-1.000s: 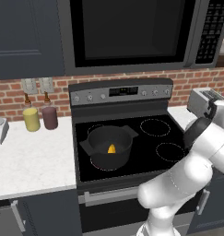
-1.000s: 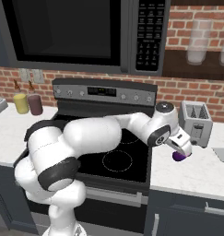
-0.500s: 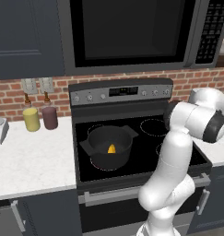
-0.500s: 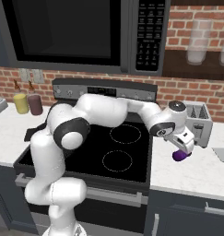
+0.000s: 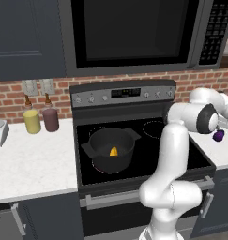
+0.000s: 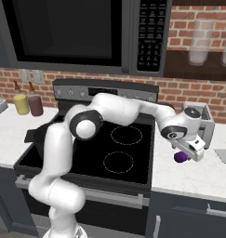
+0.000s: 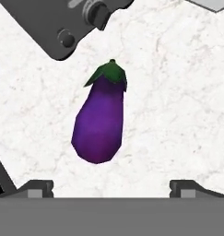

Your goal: Put the eggplant and corn in the pot. Retrieve the spatula and lightly stir the vegetables in the pot.

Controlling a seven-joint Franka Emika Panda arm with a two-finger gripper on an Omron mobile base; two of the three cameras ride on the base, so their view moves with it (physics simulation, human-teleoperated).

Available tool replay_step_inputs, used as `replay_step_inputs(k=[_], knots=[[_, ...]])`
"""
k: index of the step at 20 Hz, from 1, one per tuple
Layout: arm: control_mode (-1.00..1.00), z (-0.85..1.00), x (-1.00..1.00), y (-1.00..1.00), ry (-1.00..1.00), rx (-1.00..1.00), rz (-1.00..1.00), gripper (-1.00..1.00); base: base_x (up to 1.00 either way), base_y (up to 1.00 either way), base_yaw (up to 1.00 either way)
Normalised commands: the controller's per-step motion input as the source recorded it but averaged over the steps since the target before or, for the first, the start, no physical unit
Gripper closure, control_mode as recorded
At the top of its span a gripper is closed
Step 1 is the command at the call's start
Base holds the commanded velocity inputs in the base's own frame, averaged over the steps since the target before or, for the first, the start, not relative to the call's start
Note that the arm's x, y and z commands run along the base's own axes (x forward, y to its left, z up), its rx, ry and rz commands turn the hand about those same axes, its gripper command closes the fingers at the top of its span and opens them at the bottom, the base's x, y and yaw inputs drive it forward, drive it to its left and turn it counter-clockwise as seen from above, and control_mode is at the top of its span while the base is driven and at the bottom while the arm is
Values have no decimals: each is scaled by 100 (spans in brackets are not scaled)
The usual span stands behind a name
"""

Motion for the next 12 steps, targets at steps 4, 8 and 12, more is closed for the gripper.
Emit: replay_step_inputs(k=[4, 8, 12], knots=[[-100, -32, 11, -2, 5, 0, 0, -100, 0, 0, 0], [-100, -18, 31, 0, 0, 2, 4, -100, 0, 0, 0], [-100, -17, 41, 0, 1, 1, 4, -100, 0, 0, 0]])
